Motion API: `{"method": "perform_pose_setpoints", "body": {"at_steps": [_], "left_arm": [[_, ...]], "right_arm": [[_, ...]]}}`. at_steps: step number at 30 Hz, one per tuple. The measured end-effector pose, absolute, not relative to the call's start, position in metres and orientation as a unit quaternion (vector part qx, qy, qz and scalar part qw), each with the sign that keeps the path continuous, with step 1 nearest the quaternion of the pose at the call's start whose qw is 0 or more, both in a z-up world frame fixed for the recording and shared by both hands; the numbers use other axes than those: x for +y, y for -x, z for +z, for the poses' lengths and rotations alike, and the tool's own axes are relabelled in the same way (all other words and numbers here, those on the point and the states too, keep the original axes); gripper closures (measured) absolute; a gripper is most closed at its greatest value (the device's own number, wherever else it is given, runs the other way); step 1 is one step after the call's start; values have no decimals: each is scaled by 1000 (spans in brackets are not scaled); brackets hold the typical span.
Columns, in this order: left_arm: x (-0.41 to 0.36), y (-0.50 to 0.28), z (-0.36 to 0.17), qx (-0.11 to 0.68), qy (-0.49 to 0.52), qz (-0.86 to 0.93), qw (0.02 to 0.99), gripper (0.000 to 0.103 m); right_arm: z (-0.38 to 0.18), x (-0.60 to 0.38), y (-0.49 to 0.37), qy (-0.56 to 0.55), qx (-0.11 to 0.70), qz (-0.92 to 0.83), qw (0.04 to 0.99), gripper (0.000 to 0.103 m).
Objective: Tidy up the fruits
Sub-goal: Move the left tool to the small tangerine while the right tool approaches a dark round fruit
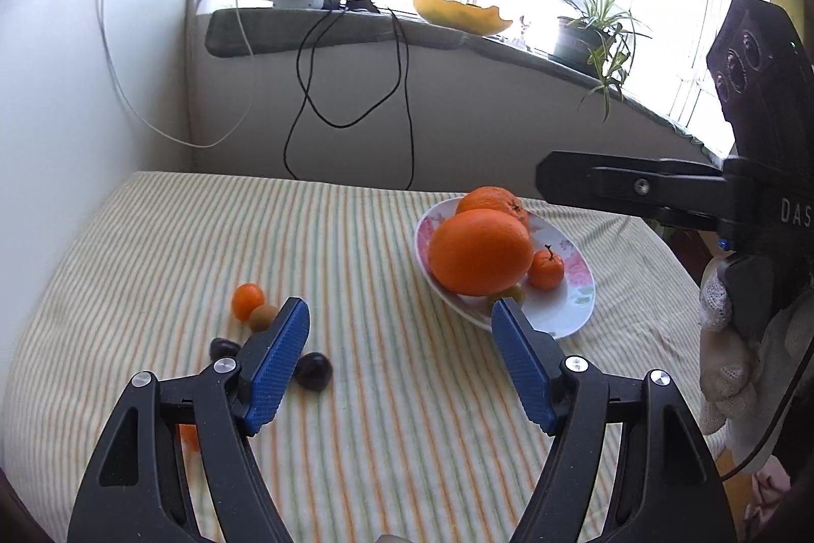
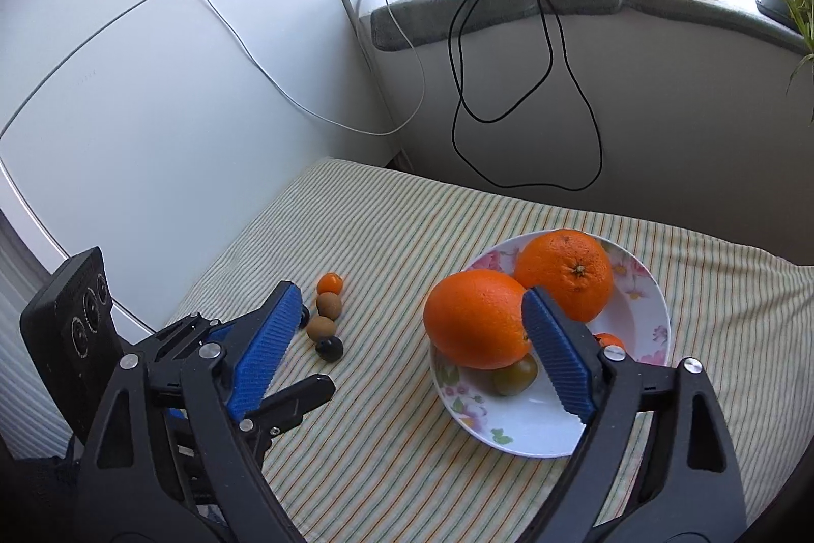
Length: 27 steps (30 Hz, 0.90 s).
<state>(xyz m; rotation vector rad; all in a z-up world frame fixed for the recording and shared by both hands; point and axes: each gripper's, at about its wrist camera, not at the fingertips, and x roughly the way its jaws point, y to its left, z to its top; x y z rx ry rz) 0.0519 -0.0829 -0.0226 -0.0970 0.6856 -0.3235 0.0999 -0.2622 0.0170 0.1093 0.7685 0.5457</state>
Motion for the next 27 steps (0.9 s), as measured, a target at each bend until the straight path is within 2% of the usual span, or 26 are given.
{"method": "perform_pose_setpoints", "body": {"at_steps": [11, 22, 24, 25, 27], "left_arm": [[-22, -27, -36, 350, 53, -110, 929, 29], [13, -21, -66, 382, 87, -89, 916, 29], [15, -22, -69, 384, 93, -92, 914, 29], [16, -23, -70, 384, 96, -94, 913, 30], [18, -25, -73, 389, 107, -101, 910, 36]], "right_arm": [[11, -218, -66, 12, 343, 300, 890, 11], [-23, -180, -59, 50, 373, 345, 860, 11], [-30, -176, -60, 54, 382, 351, 853, 13], [-34, -175, -62, 57, 386, 353, 850, 17], [-40, -172, -66, 61, 395, 355, 845, 22]]}}
